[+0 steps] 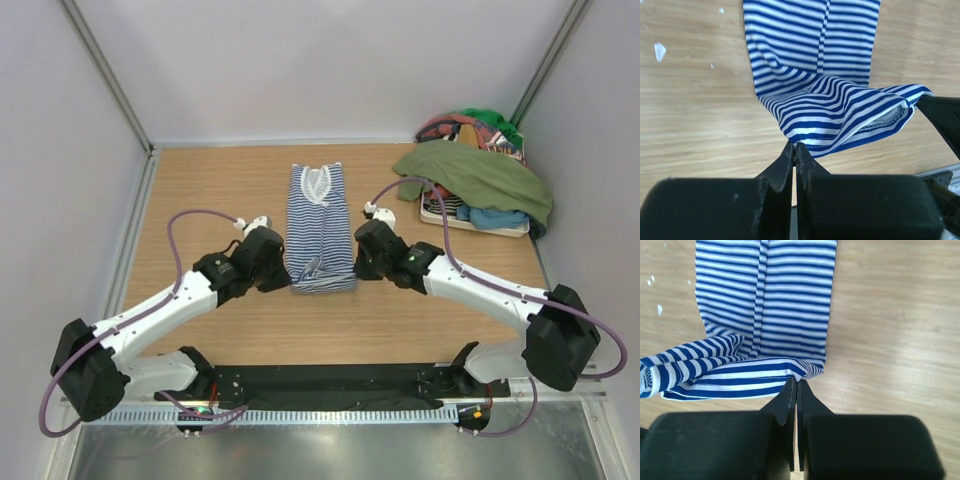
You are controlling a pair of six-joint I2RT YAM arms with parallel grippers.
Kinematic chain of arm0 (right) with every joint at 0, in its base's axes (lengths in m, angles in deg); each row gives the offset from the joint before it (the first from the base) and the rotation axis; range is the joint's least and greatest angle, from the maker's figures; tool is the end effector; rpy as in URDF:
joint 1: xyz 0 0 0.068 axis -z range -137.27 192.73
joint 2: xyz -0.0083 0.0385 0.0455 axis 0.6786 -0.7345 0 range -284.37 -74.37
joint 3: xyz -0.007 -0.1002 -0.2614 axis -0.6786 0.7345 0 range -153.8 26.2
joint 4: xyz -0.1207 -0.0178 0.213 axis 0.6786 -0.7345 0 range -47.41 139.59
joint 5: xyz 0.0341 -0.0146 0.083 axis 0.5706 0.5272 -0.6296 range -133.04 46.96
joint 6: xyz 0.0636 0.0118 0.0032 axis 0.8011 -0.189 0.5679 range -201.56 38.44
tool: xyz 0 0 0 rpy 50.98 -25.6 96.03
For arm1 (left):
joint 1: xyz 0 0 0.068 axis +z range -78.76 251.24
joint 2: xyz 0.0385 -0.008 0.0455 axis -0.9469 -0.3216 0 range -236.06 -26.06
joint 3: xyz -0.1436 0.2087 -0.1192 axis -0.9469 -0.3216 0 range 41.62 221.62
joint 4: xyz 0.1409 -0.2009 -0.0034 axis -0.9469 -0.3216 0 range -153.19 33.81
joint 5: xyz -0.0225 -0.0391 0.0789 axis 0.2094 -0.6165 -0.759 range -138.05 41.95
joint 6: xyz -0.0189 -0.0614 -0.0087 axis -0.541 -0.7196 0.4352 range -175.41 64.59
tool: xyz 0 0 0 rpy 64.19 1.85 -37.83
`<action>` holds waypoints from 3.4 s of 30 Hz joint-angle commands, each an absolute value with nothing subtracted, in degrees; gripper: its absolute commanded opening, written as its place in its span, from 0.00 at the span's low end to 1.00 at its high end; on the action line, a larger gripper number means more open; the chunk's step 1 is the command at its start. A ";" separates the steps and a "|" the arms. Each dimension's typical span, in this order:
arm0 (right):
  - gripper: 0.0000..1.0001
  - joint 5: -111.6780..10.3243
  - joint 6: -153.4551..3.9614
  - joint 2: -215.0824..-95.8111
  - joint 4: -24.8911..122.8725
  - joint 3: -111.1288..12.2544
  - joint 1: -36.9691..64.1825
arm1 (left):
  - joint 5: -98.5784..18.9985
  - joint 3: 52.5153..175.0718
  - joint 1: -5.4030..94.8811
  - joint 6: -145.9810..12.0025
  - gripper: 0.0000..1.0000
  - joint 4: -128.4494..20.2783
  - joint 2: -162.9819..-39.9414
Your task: Fold and stack the tank tops
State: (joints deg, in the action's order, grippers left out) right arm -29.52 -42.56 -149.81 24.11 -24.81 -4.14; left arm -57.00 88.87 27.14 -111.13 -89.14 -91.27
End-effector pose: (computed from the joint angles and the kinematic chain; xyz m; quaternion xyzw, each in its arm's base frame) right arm 0.1886 0.1842 0.2423 -0.0238 0.9335 0.1509 0.3245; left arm 0.1631 -0.1472 0.2504 -0.1211 0.9321 -0.2078 0.2710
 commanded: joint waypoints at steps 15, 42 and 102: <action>0.01 -32.75 -52.03 -165.67 28.31 -41.12 5.90 | -54.55 106.57 37.40 -99.62 0.00 -85.37 -110.69; 0.01 -36.44 -54.49 -186.60 32.01 -61.07 13.47 | -53.76 124.15 45.57 -92.50 0.00 -84.40 -132.22; 0.31 -47.17 -53.88 -182.56 42.29 -38.14 15.31 | -47.52 105.26 42.32 -97.86 0.15 -71.22 -131.35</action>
State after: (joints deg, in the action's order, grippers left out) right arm -47.94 -53.16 -181.96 42.27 -38.03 15.16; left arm -45.29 104.52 42.11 -97.56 -72.05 -130.70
